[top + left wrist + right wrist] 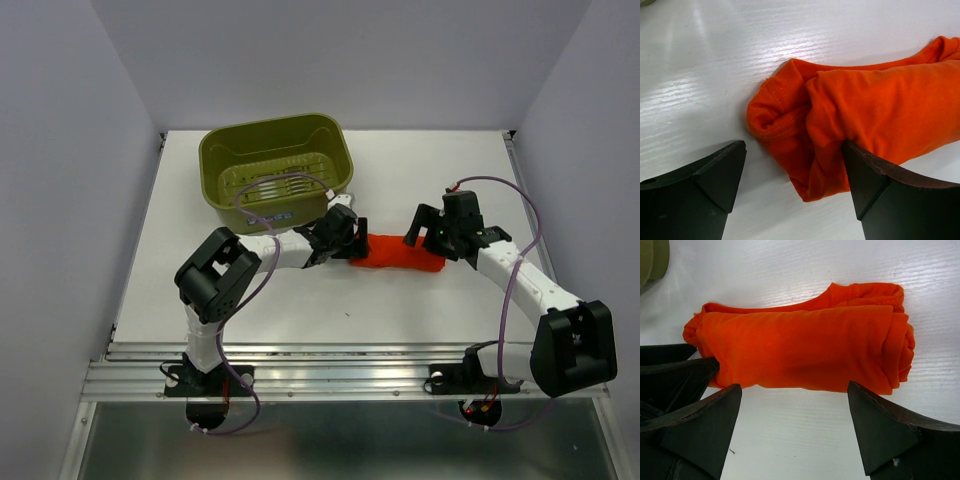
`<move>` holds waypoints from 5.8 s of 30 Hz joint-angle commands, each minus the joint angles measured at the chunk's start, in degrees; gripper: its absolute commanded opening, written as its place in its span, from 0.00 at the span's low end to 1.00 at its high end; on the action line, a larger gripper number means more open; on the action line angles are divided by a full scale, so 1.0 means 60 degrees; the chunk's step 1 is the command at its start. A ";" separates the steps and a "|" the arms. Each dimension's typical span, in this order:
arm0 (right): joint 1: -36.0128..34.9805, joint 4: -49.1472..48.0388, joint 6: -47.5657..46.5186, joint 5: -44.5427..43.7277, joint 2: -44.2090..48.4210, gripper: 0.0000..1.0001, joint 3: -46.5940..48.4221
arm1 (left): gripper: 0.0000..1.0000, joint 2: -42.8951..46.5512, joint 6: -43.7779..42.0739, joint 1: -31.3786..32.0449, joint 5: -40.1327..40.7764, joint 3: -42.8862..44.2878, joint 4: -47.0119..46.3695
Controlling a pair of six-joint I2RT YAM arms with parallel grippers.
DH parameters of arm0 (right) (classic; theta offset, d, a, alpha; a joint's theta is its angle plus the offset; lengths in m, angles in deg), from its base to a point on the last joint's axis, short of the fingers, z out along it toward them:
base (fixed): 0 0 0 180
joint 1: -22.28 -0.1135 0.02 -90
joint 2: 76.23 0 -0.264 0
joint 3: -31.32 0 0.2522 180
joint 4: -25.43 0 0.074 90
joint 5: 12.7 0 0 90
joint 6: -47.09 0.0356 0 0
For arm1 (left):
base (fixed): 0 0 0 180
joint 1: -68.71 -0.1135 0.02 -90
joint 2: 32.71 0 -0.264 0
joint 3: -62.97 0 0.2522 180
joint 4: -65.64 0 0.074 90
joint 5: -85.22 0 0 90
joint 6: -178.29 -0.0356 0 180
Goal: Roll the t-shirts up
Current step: Pick up the T-shirt from the center of the board.
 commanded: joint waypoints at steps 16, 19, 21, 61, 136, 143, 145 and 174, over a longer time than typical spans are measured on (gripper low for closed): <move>0.1304 -0.0151 -0.0171 -0.1584 -0.0164 0.91 -0.0336 | 0.86 0.0156 -0.0525 0.0087 -0.0199 0.0380 -0.0470; 0.1831 -0.1188 -0.0010 -0.0908 -0.0252 0.91 -0.1051 | 0.89 0.0127 -0.0540 0.0072 -0.0214 0.0410 -0.0426; 0.2065 -0.2037 0.0035 -0.0350 -0.0224 0.91 -0.1550 | 0.91 0.0083 -0.0511 0.0029 -0.0272 0.0381 -0.0440; 0.2066 -0.4020 0.0299 0.1321 -0.1014 0.64 -0.2534 | 0.87 0.0140 0.0353 -0.0045 -0.0332 0.0747 0.0512; 0.1569 -0.3185 -0.0419 0.5026 -0.3592 0.76 -0.1201 | 0.00 0.1020 -0.1140 -0.0982 -0.1224 -0.1129 0.0893; 0.1114 -0.3770 -0.0112 0.5027 -0.4207 0.58 -0.1172 | 0.00 0.0903 -0.1140 -0.0982 -0.1342 -0.0850 0.0878; 0.0997 -0.4192 0.0180 0.4940 -0.4222 0.44 -0.1245 | 0.00 0.0874 -0.1140 -0.0982 -0.1327 -0.0821 0.0922; 0.0822 -0.1238 0.0372 0.2992 -0.0150 0.01 0.1169 | 0.00 0.3656 -0.1521 -0.0968 -0.0859 0.1682 0.3514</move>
